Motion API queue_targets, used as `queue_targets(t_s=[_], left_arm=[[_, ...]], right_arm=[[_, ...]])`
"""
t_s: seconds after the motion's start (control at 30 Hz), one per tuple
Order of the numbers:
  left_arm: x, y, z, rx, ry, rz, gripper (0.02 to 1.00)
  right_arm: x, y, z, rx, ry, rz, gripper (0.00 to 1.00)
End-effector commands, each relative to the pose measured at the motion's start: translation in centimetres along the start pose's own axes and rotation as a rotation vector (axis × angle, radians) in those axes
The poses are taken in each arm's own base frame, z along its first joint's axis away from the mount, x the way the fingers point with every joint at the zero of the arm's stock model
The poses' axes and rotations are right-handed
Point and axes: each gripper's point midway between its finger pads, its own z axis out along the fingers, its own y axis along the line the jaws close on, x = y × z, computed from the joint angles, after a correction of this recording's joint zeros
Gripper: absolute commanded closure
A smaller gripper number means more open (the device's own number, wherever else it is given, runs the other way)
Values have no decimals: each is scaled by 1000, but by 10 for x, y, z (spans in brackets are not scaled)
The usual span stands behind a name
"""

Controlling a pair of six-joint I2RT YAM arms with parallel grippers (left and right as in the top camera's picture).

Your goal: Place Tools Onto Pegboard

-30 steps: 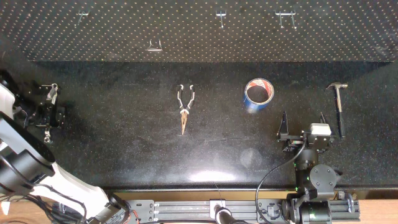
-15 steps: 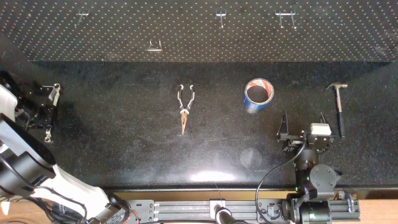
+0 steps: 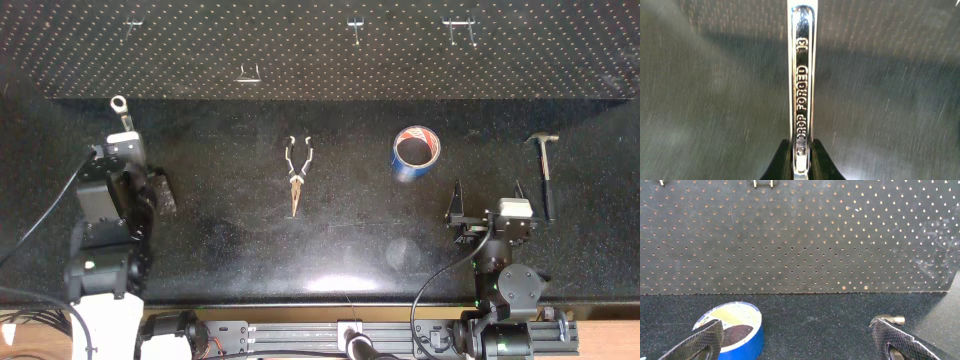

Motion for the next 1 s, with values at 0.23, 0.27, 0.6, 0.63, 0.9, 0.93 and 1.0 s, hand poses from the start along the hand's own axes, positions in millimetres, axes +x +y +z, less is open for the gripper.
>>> queue_targets(t_s=[0.23, 0.27, 0.6, 0.63, 0.9, 0.93, 1.0], left_arm=[[-61, -7, 53, -7, -257, -78, 989], [-61, -7, 58, -7, -255, -78, 989], [-55, -22, 78, 59, -230, -26, 989], [-61, -27, 79, 85, -257, -13, 989], [-65, -22, 80, 50, -277, 7, 989], [-65, -22, 82, 49, -273, 7, 991], [-70, -20, 85, 33, -271, 5, 989]], right_arm=[[1, 1, 0, -1, 0, -15, 25], [1, 1, 0, -1, 0, -15, 25], [1, 1, 0, -1, 0, -15, 25], [1, 1, 0, -1, 0, -15, 25], [1, 1, 0, -1, 0, -15, 25], [1, 1, 0, -1, 0, -15, 27], [1, 1, 0, -1, 0, -15, 25]])
